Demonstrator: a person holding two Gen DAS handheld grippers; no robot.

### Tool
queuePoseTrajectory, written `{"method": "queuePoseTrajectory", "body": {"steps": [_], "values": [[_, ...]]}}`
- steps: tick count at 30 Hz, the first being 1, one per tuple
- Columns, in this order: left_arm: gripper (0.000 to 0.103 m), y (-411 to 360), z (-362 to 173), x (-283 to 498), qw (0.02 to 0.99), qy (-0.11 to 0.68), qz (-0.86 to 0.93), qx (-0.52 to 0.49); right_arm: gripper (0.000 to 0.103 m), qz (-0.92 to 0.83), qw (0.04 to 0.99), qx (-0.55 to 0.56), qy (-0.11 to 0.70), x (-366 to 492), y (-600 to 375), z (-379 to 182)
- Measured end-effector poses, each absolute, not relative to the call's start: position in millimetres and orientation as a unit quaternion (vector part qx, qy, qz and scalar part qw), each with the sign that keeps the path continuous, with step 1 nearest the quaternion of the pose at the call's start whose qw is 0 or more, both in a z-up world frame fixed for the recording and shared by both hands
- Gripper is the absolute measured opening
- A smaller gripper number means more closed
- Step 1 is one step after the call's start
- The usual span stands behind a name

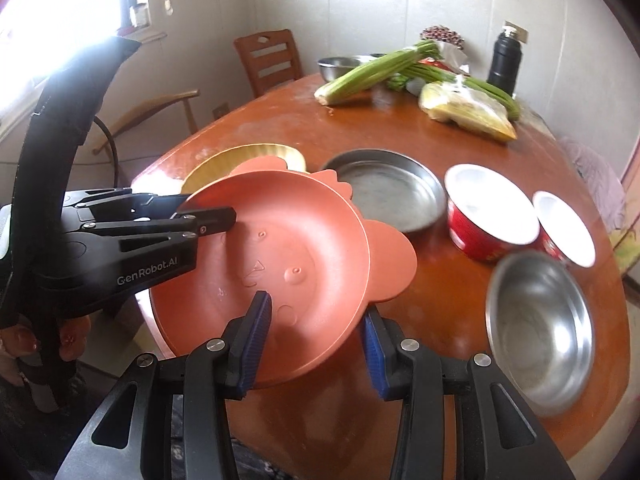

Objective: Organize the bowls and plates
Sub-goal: 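Lift the orange plate with the left gripper and lower it onto the yellow plate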

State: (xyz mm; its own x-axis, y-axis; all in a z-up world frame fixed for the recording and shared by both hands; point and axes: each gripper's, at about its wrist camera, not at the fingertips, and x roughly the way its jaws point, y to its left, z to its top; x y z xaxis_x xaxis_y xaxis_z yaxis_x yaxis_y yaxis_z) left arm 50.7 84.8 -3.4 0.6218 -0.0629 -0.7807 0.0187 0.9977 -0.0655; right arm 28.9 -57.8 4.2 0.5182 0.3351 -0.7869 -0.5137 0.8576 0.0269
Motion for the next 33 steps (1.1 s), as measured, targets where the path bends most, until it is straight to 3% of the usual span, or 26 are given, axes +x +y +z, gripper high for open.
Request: {"method": "queuePoseTrajectory", "body": {"steps": [33], "values": [[0.035, 170.7, -14.8, 141.3, 0.900, 0.435, 0.020, -0.029, 0.046, 0.246, 0.852, -0.066, 0.457, 101.9, 31.1, -6.3]]}}
